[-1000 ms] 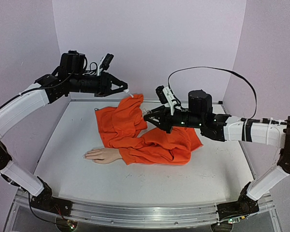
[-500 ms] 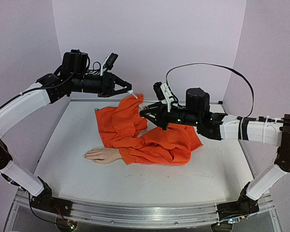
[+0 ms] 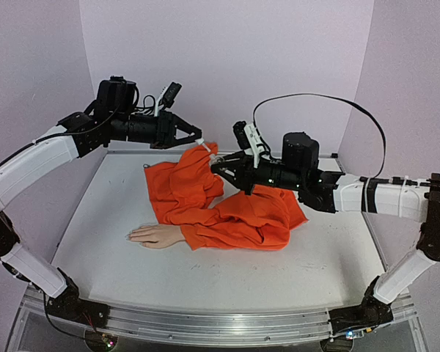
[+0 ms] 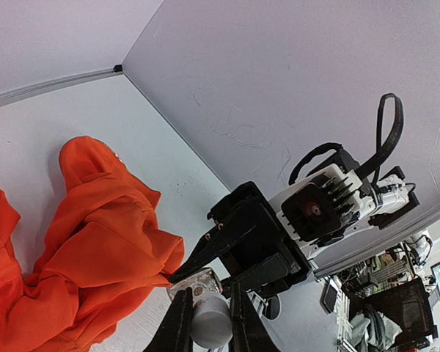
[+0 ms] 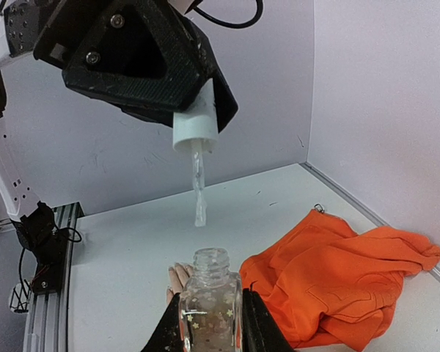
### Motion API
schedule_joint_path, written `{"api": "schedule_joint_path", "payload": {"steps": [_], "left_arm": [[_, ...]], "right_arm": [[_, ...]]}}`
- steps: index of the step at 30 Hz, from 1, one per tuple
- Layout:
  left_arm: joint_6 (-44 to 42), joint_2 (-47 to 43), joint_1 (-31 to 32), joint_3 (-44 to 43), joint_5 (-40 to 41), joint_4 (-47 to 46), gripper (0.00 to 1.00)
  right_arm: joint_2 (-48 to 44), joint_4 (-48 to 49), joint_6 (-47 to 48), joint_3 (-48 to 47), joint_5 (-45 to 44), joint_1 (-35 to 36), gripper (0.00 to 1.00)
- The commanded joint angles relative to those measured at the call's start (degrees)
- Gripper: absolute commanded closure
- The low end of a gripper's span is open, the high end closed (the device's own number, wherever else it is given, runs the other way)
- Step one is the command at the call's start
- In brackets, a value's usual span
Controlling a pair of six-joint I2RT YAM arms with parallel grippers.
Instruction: Paint the nails
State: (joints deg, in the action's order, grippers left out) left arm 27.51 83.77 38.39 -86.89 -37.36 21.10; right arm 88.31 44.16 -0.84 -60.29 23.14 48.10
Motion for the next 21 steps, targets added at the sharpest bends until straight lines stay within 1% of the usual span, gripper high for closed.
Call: {"api": "schedule_joint_path", "payload": {"steps": [1,21], "left_arm": [[-0.07,-0.02,0.48,-0.83,0.09,-0.45,1.0],[-0.52,0.69,0.99,-0.21,1.35,0.47,1.0]], "right_arm": [[-0.16,5.23,-0.09,-3.33,0.11,0.42,1.0],[-0.51,5.8,0.05,-3.43,0.01,0.82,1.0]]}}
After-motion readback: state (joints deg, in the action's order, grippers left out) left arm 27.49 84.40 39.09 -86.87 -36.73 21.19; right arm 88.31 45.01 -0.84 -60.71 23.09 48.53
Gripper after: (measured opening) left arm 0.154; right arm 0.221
